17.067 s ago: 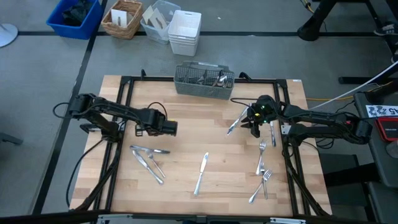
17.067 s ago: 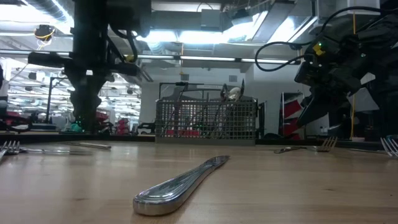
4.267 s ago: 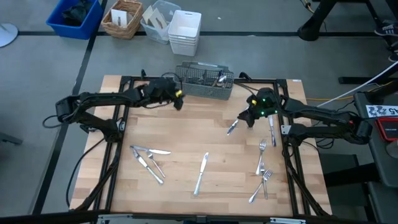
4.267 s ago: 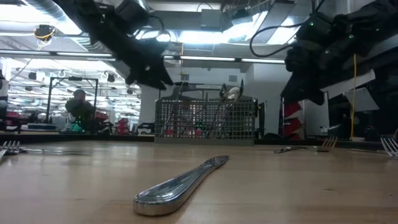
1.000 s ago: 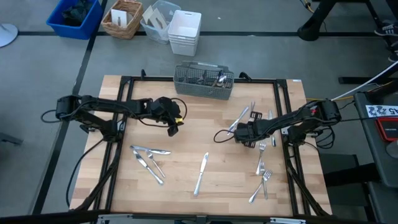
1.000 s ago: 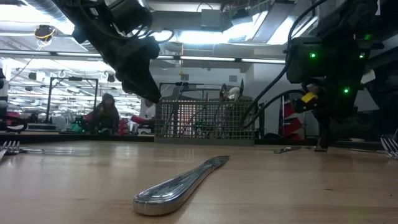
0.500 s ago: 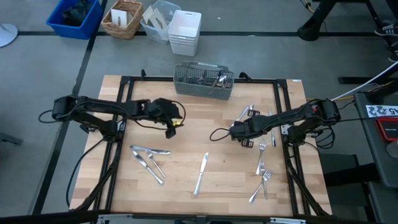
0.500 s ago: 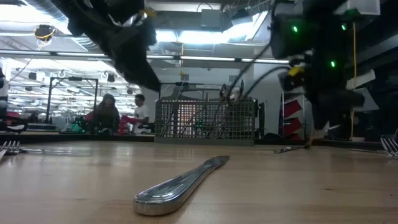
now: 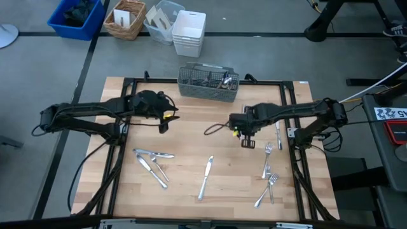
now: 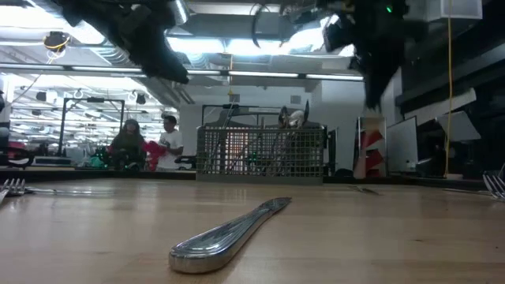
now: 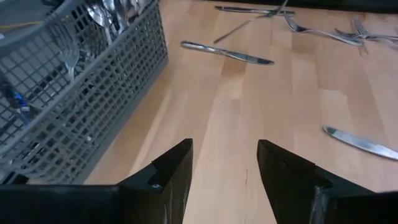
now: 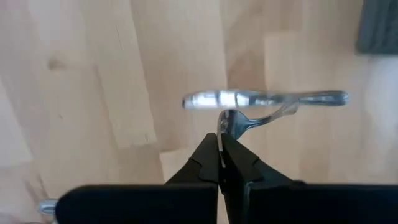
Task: Sort silverware
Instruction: Put the fork into the gray silverware organizer
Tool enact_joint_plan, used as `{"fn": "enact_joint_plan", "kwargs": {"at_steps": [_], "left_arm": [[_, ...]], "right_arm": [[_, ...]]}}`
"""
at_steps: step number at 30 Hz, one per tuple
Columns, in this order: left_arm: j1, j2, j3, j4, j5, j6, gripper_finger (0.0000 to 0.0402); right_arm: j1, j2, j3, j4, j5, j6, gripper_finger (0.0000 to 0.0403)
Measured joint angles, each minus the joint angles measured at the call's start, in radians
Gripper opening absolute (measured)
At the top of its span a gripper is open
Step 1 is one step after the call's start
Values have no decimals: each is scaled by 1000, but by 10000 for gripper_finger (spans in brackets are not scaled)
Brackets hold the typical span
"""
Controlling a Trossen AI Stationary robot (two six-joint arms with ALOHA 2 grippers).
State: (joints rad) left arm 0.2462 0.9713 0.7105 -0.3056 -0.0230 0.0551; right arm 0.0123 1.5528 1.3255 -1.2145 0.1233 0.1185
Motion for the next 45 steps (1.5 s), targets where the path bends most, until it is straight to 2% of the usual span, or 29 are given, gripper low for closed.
{"fn": "enact_joint_plan", "kwargs": {"at_steps": [5,11,17,24,32,35,40,45], "left_arm": [[-4,-63,-14,-22,1,15,171],[-1,-217,-164,96,0,-23,171],[-1,-367,-342,250,0,-113,171],[-1,-428,-436,364,0,-132,171],[-1,-428,-437,374,-6,-134,171],[-1,-428,-437,374,-6,-145,171],[-1,-428,-437,371,-6,-184,171],[-1,-428,-437,370,-6,-180,171]], "right_arm": [[-54,0,136,-34,-22,-56,2],[-130,-2,287,-10,-51,-177,2],[-226,-2,393,84,-206,-312,3],[-354,17,402,316,-357,-411,3],[-489,121,402,499,-414,-407,3],[-535,175,402,569,-490,-338,3],[-596,247,402,554,-630,-176,3],[-625,272,401,544,-620,-149,3]]}}
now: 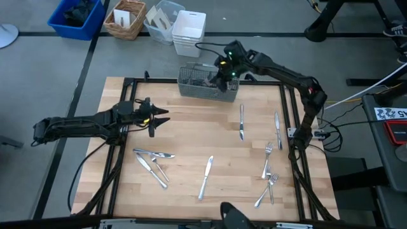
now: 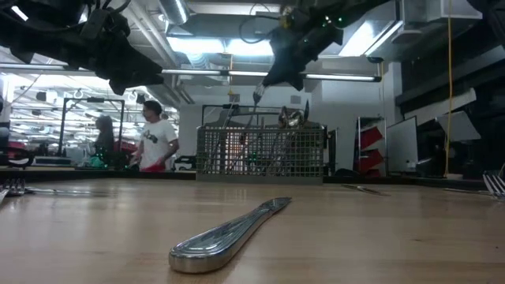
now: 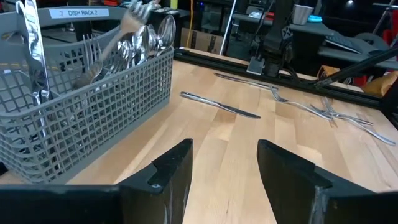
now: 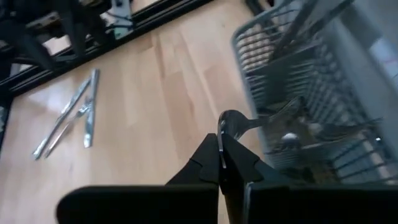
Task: Sort silverware
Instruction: Put the fork into the gray silverware organizer
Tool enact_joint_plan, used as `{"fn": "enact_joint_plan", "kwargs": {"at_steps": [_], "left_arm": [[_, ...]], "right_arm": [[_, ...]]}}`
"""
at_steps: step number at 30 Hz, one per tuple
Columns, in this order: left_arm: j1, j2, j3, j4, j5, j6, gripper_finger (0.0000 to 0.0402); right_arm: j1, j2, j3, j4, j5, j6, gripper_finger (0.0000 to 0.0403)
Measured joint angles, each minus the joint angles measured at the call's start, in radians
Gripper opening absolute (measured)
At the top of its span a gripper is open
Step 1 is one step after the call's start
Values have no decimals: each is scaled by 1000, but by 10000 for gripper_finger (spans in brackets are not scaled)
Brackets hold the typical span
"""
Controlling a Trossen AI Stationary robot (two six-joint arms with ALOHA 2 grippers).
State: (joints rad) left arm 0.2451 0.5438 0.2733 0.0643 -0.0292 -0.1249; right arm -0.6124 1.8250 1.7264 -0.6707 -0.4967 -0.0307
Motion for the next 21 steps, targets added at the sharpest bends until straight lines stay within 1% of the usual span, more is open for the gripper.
{"fn": "enact_joint_plan", "kwargs": {"at_steps": [6,11,16,21], "left_arm": [[0,0,0,-1,0,1,171],[0,0,0,0,0,1,171],[0,0,0,0,0,1,171],[0,0,0,-1,0,1,171]], "right_arm": [[-23,39,0,106,5,71,3],[-24,96,0,103,-7,133,4],[-23,134,0,105,-8,136,17],[-22,143,0,105,31,134,31]]}}
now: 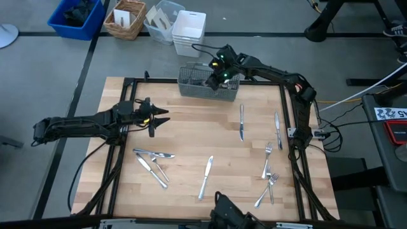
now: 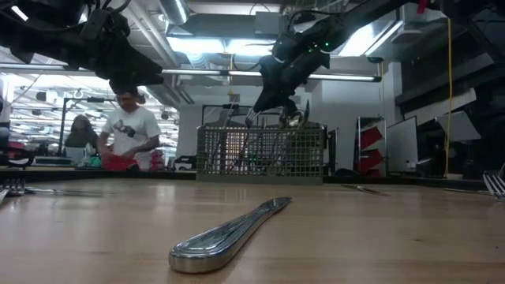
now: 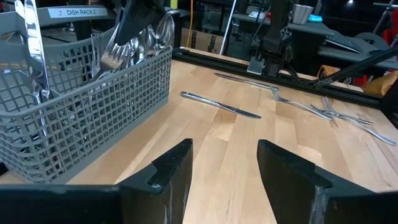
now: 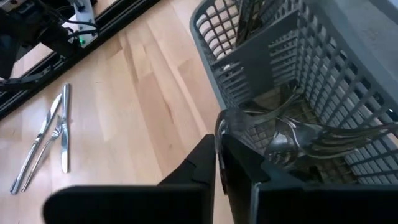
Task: Sort silverware
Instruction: Put the fork into the gray silverware organizer
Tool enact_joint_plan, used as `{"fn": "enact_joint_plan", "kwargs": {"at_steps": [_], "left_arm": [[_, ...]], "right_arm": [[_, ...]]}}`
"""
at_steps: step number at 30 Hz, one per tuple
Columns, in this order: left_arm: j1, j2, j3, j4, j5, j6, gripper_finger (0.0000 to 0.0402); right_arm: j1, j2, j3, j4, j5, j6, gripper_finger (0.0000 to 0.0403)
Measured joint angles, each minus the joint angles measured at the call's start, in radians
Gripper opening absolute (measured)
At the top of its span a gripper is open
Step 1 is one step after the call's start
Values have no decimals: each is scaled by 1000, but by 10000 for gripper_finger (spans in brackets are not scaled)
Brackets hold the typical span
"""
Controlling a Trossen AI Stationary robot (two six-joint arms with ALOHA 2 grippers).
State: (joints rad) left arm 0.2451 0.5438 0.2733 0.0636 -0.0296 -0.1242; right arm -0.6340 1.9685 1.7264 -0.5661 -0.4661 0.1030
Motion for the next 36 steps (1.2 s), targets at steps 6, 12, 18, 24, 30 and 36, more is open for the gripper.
{"fn": "enact_joint_plan", "kwargs": {"at_steps": [6,12,18,24,30,36], "left_arm": [[0,0,0,-4,0,0,171],[0,0,0,-66,0,-17,171],[-1,0,0,-83,0,-104,171],[-1,0,0,-69,0,-118,171],[-1,0,0,-62,0,-143,171],[-20,0,0,44,1,-178,171]], "right_arm": [[-1,0,0,3,0,-2,50],[-1,0,0,31,1,-2,93],[-1,-1,1,50,4,-6,131],[-9,-57,2,42,84,-112,135],[-8,-137,2,40,197,-205,135],[-6,-234,2,-9,168,-320,136]]}}
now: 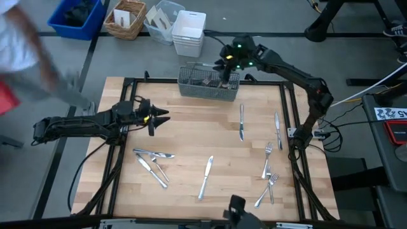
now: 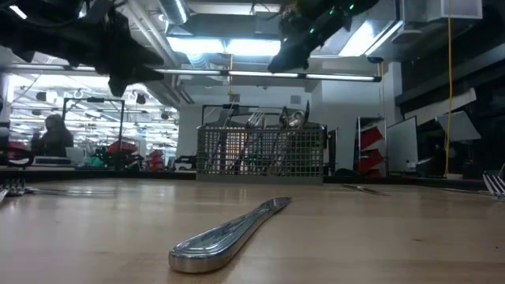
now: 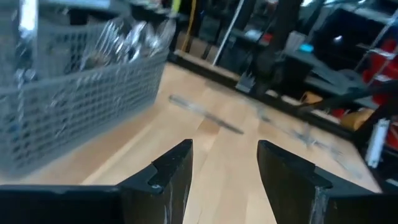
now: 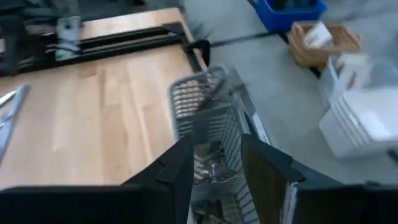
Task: Sort silverware
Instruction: Put the fork into the gray silverware organizer
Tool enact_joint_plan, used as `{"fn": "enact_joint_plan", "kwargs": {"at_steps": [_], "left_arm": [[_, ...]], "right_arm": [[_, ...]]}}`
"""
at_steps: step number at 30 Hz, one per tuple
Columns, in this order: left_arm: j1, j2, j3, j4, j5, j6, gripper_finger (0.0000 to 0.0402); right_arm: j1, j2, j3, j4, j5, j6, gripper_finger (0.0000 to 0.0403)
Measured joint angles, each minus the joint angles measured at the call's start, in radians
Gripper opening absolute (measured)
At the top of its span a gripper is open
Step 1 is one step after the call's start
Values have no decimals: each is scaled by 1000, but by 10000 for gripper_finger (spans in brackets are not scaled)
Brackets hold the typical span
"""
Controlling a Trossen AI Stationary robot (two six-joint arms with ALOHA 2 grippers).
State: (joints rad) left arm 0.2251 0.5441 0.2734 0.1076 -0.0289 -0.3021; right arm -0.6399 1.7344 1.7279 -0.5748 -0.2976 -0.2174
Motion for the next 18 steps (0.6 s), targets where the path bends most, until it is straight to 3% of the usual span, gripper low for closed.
{"fn": "enact_joint_plan", "kwargs": {"at_steps": [6,13,18], "left_arm": [[-90,7,36,5,52,48,171],[-257,62,102,-36,56,70,171],[-350,118,131,-174,55,-99,171]], "right_arm": [[27,-91,0,-153,-78,-130,136],[93,-125,0,-349,-85,-195,136],[151,-124,-8,-454,-79,-216,136]]}}
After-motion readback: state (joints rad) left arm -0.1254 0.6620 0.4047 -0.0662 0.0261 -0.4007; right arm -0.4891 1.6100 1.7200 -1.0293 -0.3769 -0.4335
